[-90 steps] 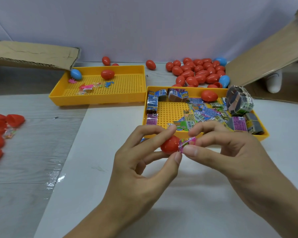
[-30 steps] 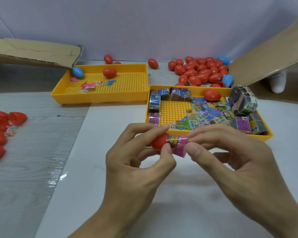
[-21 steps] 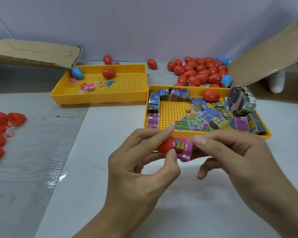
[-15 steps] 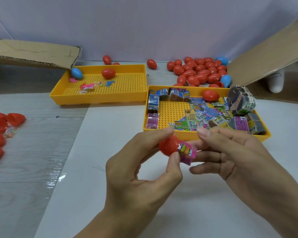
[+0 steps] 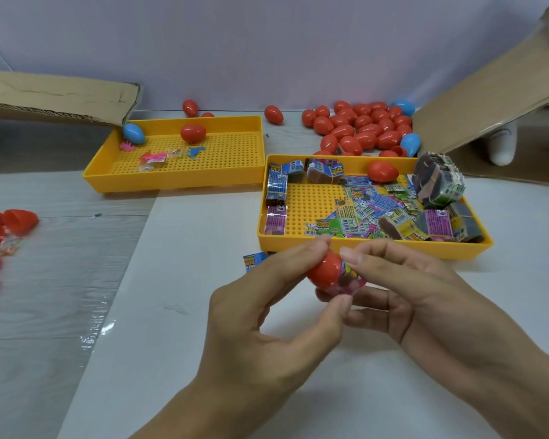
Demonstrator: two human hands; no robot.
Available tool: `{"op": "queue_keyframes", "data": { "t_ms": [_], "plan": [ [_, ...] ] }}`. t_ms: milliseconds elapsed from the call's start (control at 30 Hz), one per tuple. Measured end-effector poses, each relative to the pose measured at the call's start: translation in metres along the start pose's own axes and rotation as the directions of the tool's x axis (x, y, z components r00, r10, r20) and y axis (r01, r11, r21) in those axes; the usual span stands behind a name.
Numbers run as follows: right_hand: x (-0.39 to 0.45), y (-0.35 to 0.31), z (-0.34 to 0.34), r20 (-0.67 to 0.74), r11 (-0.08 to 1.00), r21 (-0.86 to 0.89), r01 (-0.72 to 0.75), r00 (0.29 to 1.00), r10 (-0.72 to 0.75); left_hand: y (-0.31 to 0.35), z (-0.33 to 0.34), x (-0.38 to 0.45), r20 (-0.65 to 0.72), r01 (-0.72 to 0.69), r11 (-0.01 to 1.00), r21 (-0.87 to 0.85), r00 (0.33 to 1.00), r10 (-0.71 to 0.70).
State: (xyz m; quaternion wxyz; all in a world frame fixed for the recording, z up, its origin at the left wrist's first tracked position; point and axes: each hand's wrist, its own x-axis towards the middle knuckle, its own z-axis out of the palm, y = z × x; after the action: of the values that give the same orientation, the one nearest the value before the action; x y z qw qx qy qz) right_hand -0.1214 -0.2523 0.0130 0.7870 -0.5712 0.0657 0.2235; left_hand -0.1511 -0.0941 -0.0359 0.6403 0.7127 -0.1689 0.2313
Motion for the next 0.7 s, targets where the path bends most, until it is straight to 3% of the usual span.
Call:
{"op": "queue_keyframes", "data": {
  "t_ms": [167, 333, 567, 700],
  "plan": [
    [-0.0003, -0.0040, -0.0036, 0.030, 0.999, -0.031, -0.019, 0.999, 0.020, -0.0027, -0.0006, 0.0018, -0.013, -0.012, 0.999, 0.051, 1.000, 0.013],
    [-0.0008, -0.0060, -0.0048, 0.057, 0.995, -0.102, 0.005, 0.998, 0.001, -0.0004, -0.0031, 0.0035, 0.011, 0.069, 0.998, 0.007, 0.998, -0.069],
    [-0.0004, -0.0072, -0.0075, 0.062, 0.996, -0.082, -0.041, 0.997, 0.047, 0.0014, -0.0042, 0.0056, 0.065, 0.192, 0.980, -0.058, 0.980, -0.188],
    [0.0013, -0.0054, -0.0064, 0.077, 0.995, -0.065, -0.079, 0.993, 0.084, 0.0032, -0.0046, 0.0068, 0.076, 0.191, 0.979, -0.072, 0.980, -0.185]
  ]
}}
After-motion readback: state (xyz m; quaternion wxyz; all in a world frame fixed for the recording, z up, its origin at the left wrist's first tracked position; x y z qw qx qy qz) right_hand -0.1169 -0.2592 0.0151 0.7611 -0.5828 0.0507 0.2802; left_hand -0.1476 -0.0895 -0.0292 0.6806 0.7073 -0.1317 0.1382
